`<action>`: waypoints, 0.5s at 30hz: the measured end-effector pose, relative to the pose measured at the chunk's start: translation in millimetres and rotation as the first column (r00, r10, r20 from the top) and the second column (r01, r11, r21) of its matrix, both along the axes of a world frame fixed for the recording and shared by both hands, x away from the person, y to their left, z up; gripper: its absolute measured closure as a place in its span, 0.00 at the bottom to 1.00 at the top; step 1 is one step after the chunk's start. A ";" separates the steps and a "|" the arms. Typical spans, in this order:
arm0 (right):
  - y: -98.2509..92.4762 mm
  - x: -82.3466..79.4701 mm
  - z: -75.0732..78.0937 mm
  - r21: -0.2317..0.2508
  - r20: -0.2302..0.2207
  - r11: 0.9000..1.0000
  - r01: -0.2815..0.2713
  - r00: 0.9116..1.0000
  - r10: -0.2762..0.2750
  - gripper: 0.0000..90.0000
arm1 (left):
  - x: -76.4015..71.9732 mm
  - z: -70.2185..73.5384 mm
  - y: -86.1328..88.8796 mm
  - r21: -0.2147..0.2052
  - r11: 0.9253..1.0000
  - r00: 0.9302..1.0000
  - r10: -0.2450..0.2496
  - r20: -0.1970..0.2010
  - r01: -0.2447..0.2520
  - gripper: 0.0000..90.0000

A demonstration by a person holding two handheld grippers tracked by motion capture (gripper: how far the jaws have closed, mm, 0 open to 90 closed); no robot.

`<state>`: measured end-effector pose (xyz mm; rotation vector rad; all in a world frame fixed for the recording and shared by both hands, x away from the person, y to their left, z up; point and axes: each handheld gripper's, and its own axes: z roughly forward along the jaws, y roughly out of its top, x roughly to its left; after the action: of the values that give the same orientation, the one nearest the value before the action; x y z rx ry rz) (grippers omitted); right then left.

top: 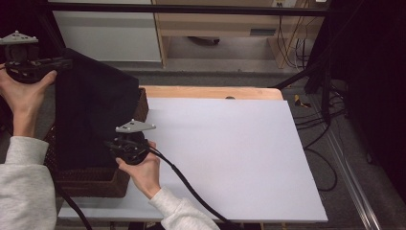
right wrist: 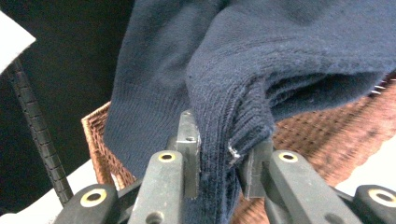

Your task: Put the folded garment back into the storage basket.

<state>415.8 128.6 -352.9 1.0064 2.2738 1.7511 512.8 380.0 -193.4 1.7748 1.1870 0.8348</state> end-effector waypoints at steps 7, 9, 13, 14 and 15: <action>29.7 -6.3 -15.8 -0.051 0.056 0.999 0.018 0.998 -0.015 0.70 | 21.7 -37.2 30.2 0.017 0.994 0.994 0.109 -0.014 -0.108 0.79; 31.4 -5.0 -23.8 -0.095 0.064 0.995 -0.012 0.998 0.018 0.49 | 24.7 -54.9 38.4 -0.034 0.988 0.988 0.153 -0.014 -0.153 0.62; 6.9 -2.1 -29.5 -0.074 0.098 0.997 0.010 0.995 -0.003 0.31 | 20.7 -75.6 42.1 -0.093 0.986 0.990 0.130 -0.063 -0.135 0.51; -0.2 -1.2 -28.9 -0.069 0.098 0.998 0.002 0.995 0.005 0.29 | 18.8 -78.5 40.9 -0.102 0.987 0.991 0.120 -0.065 -0.126 0.46; -7.3 -1.0 -28.3 -0.067 0.103 0.998 0.005 0.995 0.002 0.28 | 16.3 -80.8 39.1 -0.104 0.987 0.992 0.115 -0.060 -0.121 0.44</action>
<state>414.9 121.3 -381.2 0.8849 2.2516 1.6731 529.0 419.1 -274.2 1.6624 1.3582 0.7800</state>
